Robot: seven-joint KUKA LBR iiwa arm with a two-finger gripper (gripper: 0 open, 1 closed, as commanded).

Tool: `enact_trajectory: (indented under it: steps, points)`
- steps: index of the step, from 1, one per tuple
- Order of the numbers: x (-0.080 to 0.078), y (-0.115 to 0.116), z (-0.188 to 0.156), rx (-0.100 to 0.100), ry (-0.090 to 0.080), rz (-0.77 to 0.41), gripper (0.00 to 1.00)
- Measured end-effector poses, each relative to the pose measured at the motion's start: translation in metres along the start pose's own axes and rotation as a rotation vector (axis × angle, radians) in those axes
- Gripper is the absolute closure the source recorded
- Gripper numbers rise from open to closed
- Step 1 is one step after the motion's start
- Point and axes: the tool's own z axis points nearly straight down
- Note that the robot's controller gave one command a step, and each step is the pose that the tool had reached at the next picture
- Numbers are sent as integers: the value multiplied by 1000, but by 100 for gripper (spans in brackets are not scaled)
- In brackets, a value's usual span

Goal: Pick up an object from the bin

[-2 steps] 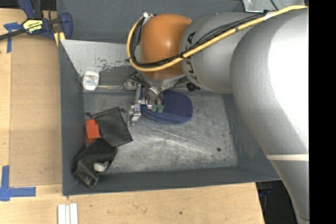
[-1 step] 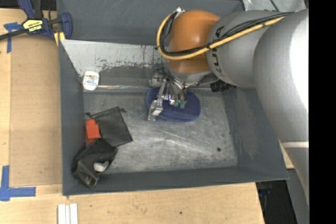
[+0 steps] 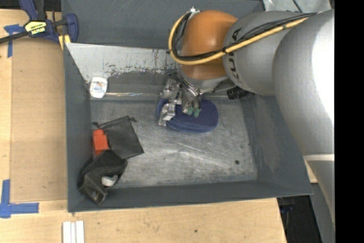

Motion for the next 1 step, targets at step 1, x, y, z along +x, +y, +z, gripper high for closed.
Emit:
enact_trajectory:
  steps: [1]
  points:
    - [14,-5,-123,-2,-9,6,100]
